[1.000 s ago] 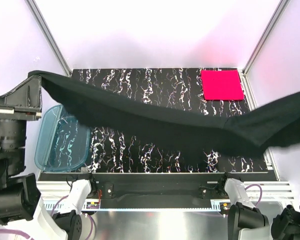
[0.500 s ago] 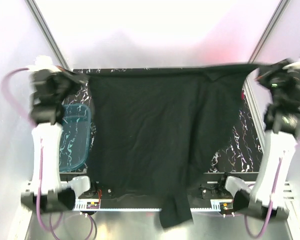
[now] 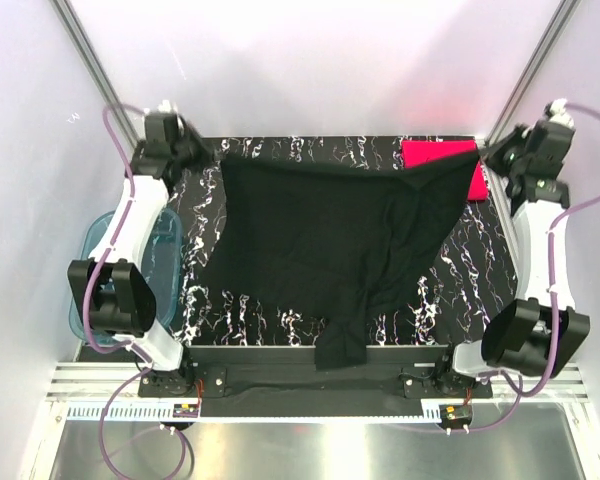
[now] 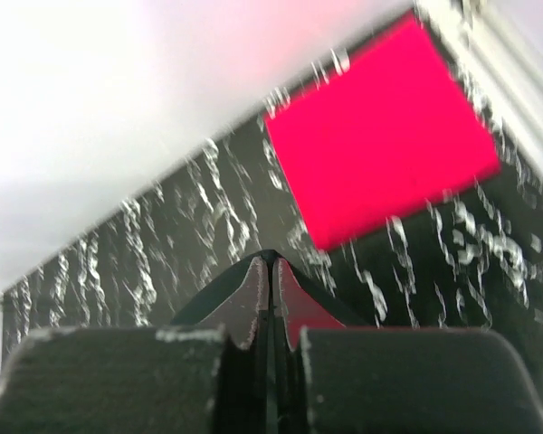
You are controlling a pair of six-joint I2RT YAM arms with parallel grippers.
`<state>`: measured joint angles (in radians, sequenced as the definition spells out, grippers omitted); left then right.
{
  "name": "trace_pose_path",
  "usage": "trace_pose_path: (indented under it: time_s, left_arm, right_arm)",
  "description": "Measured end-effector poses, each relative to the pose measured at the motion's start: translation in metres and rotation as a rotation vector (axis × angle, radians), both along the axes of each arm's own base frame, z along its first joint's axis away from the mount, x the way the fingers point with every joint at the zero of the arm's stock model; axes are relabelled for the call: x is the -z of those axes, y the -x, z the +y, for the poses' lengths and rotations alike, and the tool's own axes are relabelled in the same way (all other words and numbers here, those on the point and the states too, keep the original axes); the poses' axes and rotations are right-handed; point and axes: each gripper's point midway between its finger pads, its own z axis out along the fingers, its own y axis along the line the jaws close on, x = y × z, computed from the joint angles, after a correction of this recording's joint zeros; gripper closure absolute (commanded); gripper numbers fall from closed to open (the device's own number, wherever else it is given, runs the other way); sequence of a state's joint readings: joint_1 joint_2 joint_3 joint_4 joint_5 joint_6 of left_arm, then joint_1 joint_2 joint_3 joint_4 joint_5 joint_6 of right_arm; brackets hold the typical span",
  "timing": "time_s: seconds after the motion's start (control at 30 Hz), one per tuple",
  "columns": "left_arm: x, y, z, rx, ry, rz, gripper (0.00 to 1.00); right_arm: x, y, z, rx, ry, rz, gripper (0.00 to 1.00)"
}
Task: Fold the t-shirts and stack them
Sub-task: Flatten the tshirt out
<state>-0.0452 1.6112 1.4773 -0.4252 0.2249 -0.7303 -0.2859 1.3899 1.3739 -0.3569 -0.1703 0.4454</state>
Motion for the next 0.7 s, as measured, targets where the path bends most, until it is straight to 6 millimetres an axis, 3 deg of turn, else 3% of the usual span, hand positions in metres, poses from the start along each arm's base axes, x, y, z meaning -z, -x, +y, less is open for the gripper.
trace_pose_path:
  time_s: [0.07, 0.17, 0.33, 0.43, 0.53, 0.7]
  left_arm:
    - [-0.042, -0.012, -0.004, 0.004, 0.001, -0.099, 1.00]
    - [-0.106, -0.018, -0.007, 0.006, 0.008, -0.252, 1.00]
    - [-0.170, 0.009, -0.007, 0.006, 0.020, -0.404, 1.00]
    - [-0.212, 0.043, -0.004, 0.002, 0.026, -0.499, 1.00]
    - [-0.258, 0.089, 0.002, -0.013, 0.026, -0.600, 1.00]
    - [-0.343, 0.200, 0.019, -0.067, 0.004, -0.840, 1.00]
  right_arm:
    - [-0.030, -0.009, -0.004, 0.000, 0.023, -0.050, 1.00]
    - [-0.091, -0.015, -0.008, 0.000, 0.089, -0.153, 1.00]
    - [-0.194, 0.010, -0.010, 0.020, 0.243, -0.332, 1.00]
    - [-0.237, 0.040, -0.008, 0.042, 0.318, -0.404, 1.00]
    - [-0.272, 0.079, -0.001, 0.060, 0.380, -0.465, 1.00]
    - [-0.320, 0.166, 0.010, 0.138, 0.482, -0.576, 1.00]
